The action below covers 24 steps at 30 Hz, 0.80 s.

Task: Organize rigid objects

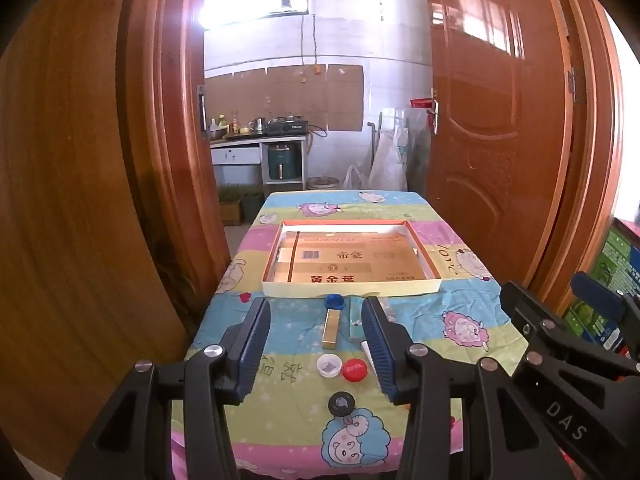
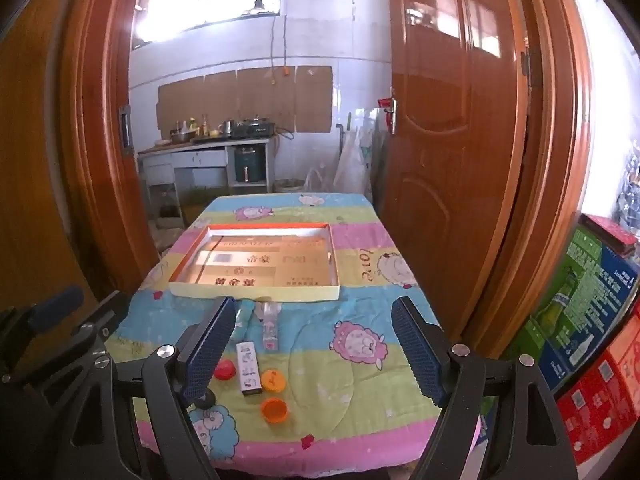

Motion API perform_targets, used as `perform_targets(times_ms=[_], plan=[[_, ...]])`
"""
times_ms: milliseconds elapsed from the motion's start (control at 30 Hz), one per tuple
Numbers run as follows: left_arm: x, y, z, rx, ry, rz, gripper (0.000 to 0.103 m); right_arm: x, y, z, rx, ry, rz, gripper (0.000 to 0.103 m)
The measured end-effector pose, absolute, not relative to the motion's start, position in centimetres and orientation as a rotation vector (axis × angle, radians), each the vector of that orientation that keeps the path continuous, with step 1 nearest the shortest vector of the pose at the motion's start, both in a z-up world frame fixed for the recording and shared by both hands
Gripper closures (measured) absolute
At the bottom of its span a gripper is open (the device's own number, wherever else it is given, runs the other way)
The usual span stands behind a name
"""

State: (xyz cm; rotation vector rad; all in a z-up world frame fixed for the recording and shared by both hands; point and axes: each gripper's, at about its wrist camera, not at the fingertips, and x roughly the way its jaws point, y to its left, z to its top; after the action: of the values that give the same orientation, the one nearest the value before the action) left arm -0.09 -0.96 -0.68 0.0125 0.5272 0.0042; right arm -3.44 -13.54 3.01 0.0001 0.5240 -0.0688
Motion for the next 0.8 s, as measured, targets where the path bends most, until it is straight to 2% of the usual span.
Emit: perform_targets(times_ms=[800], plan=[[-0.42, -0.84, -0.82, 0.011, 0.536, 0.004, 0.056, -3.42, -14.37, 2.33, 0.026, 0.56, -0.057, 0.021]])
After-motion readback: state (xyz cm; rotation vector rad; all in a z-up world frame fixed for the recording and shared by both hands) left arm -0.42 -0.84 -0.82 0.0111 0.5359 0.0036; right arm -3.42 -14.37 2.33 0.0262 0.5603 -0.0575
